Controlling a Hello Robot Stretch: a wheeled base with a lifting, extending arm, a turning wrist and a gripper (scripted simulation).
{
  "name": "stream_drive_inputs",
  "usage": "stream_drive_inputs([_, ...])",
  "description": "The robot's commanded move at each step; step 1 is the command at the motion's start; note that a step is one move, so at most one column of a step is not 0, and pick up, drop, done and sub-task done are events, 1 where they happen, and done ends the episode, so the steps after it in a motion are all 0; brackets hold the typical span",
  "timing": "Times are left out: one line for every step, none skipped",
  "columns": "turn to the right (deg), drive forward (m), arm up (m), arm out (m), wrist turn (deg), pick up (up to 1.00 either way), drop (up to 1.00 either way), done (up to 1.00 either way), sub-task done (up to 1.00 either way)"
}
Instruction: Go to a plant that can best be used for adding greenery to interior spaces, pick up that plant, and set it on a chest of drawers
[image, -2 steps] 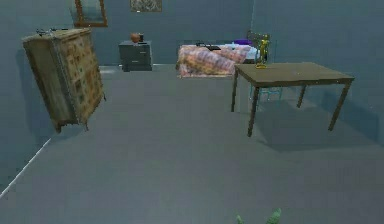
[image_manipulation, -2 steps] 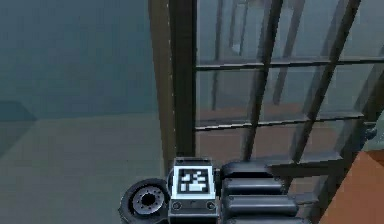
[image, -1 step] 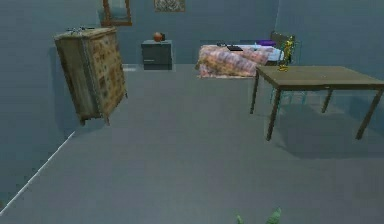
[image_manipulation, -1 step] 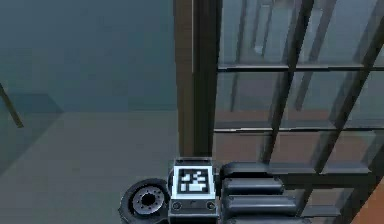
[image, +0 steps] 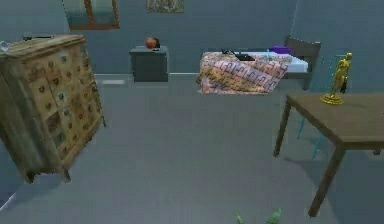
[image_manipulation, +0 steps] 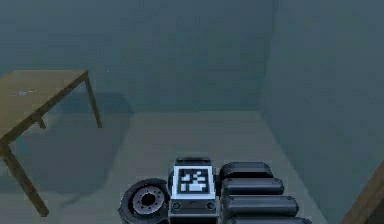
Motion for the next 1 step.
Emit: stream_drive_inputs([0.0,1.00,0.00,0.00,0.0,0.00,0.00,0.00,0.00])
